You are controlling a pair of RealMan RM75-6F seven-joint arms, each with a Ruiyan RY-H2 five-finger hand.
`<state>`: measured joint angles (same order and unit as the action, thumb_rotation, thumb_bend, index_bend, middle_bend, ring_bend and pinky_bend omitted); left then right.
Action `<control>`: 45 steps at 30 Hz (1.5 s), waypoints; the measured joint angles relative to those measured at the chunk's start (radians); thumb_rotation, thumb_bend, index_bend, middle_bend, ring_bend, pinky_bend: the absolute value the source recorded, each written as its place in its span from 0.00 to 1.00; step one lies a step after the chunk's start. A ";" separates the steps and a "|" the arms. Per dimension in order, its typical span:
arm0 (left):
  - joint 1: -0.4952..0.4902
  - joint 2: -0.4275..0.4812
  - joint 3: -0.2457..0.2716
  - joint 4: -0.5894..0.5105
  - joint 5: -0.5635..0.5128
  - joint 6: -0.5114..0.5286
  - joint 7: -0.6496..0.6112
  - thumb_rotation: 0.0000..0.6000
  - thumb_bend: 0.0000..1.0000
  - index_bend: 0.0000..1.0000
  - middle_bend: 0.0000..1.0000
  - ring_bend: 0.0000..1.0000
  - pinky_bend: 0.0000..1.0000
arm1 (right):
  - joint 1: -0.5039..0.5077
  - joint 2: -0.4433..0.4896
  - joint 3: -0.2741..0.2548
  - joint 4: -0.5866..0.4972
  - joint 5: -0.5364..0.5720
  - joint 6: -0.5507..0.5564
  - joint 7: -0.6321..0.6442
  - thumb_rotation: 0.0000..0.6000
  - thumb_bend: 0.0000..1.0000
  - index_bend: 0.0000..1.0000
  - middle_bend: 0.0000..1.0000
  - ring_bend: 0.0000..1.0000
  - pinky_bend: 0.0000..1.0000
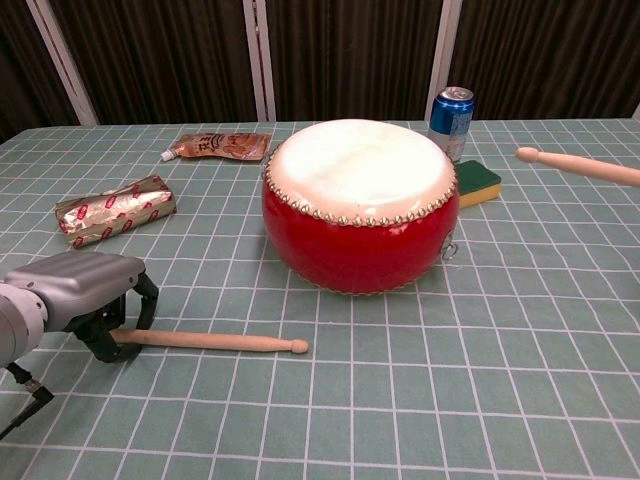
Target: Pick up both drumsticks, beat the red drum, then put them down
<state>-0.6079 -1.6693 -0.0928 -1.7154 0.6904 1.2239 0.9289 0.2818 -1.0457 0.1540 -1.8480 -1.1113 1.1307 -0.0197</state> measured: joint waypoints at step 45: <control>-0.096 0.451 -0.270 -0.108 0.086 -0.115 -0.409 1.00 0.57 0.77 1.00 1.00 1.00 | 0.128 -0.003 0.093 -0.033 0.203 0.008 -0.223 1.00 0.53 0.96 1.00 1.00 1.00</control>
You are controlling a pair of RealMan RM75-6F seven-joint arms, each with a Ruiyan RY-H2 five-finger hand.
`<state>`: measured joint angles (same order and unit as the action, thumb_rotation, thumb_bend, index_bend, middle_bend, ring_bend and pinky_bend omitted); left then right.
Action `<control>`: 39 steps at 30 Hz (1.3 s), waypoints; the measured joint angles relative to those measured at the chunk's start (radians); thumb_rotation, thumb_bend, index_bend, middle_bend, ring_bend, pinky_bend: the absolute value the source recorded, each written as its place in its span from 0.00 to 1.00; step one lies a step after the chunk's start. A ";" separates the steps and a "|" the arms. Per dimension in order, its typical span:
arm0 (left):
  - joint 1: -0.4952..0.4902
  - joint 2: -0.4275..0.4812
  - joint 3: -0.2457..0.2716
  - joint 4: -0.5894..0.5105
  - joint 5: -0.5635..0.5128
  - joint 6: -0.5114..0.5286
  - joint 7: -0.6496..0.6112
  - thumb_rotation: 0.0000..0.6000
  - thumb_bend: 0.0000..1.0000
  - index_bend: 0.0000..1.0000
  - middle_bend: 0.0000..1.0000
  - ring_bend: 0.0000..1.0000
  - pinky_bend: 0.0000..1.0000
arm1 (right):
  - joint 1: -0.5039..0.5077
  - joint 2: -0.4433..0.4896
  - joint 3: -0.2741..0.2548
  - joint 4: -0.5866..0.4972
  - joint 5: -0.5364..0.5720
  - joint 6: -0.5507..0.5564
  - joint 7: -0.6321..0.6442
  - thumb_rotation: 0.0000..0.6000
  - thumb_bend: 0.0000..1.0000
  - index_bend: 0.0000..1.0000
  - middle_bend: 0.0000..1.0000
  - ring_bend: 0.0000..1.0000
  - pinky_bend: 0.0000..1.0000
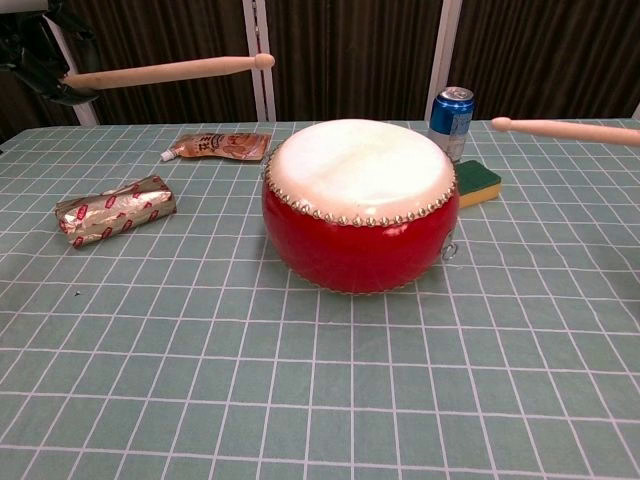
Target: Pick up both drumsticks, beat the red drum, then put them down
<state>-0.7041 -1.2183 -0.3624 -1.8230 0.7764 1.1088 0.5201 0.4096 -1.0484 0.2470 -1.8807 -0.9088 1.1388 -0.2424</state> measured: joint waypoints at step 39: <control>-0.154 0.050 0.013 0.128 -0.081 -0.154 -0.076 1.00 0.57 0.77 1.00 1.00 1.00 | 0.378 -0.124 0.083 -0.023 0.404 0.059 -0.451 1.00 0.53 0.96 1.00 1.00 1.00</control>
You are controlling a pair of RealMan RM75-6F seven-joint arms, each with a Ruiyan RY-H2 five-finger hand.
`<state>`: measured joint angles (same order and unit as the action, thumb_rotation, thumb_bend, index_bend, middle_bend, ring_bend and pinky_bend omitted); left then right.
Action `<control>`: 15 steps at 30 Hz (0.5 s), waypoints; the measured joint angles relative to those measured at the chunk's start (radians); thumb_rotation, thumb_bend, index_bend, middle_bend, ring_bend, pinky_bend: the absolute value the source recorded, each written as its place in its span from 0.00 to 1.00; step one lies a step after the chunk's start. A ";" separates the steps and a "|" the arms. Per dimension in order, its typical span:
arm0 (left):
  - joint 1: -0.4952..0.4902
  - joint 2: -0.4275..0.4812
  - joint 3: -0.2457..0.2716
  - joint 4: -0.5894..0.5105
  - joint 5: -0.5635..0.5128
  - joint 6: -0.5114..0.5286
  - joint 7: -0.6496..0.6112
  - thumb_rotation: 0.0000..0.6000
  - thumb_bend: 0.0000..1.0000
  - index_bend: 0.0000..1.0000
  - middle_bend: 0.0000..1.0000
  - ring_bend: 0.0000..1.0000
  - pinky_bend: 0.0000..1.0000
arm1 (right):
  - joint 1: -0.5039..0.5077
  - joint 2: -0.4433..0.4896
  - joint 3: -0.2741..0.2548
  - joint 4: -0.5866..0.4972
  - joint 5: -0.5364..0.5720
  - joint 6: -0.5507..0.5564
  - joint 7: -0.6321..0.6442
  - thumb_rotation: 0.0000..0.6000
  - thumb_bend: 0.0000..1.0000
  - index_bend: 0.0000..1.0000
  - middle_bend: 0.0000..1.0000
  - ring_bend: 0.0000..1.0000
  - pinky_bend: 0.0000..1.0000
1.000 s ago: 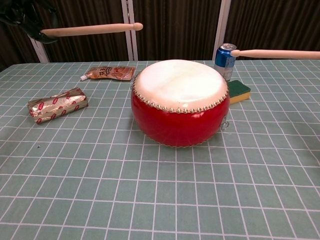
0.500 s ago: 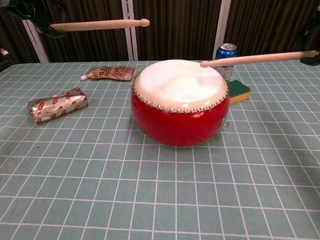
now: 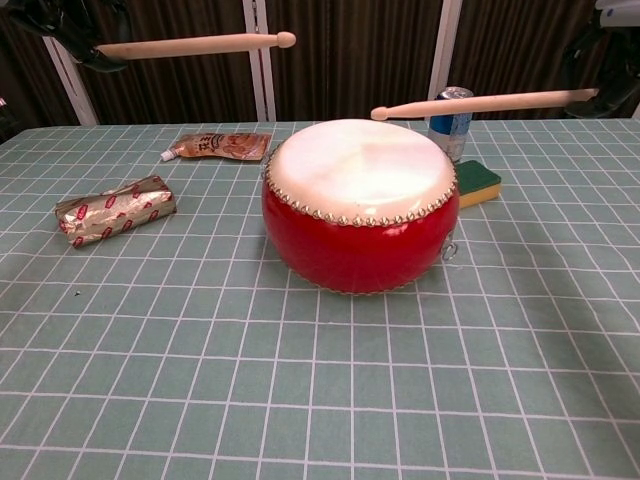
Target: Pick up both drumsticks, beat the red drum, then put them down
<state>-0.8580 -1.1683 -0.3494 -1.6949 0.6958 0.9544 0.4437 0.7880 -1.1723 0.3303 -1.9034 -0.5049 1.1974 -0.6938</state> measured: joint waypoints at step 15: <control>0.012 0.052 0.005 -0.012 0.054 -0.014 -0.093 1.00 0.57 0.77 1.00 1.00 1.00 | -0.003 -0.074 0.064 0.030 -0.022 0.004 0.203 1.00 0.53 0.97 1.00 1.00 1.00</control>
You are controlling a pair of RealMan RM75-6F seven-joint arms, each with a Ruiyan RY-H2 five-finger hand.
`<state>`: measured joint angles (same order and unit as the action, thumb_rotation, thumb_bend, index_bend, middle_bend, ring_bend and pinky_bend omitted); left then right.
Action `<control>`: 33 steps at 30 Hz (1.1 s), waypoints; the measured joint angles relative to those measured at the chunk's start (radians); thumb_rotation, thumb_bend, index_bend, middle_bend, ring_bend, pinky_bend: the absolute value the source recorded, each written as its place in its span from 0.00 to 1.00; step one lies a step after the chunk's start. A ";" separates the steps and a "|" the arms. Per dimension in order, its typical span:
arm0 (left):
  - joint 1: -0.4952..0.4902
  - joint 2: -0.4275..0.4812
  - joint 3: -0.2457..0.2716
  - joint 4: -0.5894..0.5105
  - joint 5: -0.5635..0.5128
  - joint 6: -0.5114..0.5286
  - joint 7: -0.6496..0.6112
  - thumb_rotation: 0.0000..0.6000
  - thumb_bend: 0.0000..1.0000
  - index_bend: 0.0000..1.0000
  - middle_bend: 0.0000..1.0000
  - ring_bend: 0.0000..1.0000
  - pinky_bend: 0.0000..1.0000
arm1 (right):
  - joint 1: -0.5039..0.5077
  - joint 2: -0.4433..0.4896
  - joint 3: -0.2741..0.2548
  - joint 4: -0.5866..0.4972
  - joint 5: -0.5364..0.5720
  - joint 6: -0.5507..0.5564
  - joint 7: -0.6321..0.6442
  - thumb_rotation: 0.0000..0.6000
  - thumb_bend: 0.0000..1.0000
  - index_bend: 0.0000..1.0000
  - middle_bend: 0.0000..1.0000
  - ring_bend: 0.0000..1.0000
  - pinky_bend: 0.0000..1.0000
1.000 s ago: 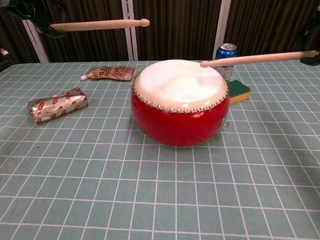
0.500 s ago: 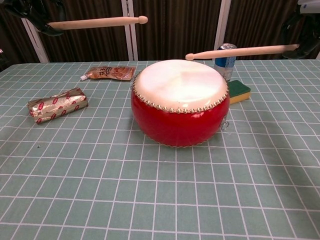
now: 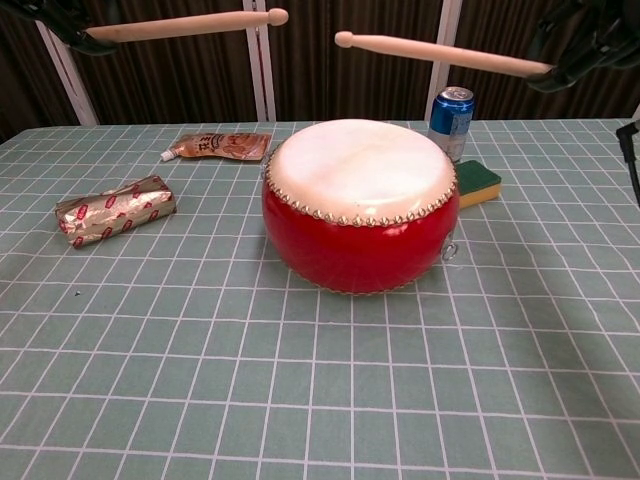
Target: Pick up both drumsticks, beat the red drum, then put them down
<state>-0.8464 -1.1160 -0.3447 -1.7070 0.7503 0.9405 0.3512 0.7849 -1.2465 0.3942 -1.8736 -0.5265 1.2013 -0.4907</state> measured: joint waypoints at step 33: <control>-0.072 -0.073 0.035 -0.022 -0.019 0.050 0.070 1.00 0.57 0.77 1.00 1.00 1.00 | -0.037 -0.061 -0.036 0.108 -0.133 0.216 -0.148 1.00 0.53 0.98 1.00 1.00 1.00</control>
<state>-0.9186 -1.1888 -0.3098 -1.7286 0.7316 0.9906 0.4213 0.7484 -1.3078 0.3578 -1.7660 -0.6595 1.4170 -0.6382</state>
